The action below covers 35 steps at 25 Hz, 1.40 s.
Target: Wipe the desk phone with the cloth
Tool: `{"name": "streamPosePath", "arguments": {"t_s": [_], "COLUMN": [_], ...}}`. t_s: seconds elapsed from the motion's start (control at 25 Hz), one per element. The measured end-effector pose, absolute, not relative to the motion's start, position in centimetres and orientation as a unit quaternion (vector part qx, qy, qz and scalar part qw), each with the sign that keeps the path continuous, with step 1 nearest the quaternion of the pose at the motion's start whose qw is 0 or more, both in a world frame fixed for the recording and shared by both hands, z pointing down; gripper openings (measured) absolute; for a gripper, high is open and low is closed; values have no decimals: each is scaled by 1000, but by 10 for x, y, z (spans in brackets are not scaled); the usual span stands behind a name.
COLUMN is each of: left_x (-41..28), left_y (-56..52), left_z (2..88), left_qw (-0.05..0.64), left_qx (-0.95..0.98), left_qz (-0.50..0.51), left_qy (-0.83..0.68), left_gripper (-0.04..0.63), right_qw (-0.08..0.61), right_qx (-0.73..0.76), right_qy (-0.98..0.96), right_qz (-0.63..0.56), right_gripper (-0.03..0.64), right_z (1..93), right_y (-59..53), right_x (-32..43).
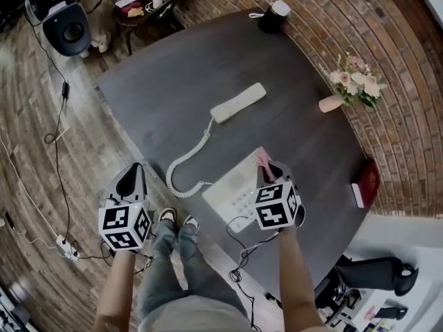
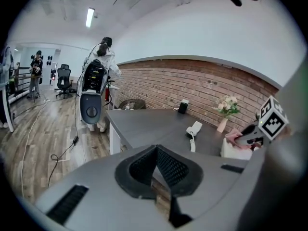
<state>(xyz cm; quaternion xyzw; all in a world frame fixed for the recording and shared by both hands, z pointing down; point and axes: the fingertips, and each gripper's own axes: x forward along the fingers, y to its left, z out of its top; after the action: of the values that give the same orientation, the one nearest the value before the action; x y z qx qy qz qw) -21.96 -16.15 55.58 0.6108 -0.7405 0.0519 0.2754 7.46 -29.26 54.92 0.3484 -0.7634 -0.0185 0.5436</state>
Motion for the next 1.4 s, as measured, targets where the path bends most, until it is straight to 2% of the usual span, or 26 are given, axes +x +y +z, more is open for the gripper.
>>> {"name": "streamPosePath", "arguments": {"t_s": [1.4], "left_x": [-229], "left_y": [-143], "left_z": [563], "left_qw": [277], "left_qx": [622], "left_qz": [65], "left_qy": [-729], "left_gripper": [3], "right_qw": [553], "right_qx": [307], "right_qy": [-774], "right_qz": [26], "right_gripper": [20], "right_z": [575], "right_y": [-231], "right_x": [37]}}
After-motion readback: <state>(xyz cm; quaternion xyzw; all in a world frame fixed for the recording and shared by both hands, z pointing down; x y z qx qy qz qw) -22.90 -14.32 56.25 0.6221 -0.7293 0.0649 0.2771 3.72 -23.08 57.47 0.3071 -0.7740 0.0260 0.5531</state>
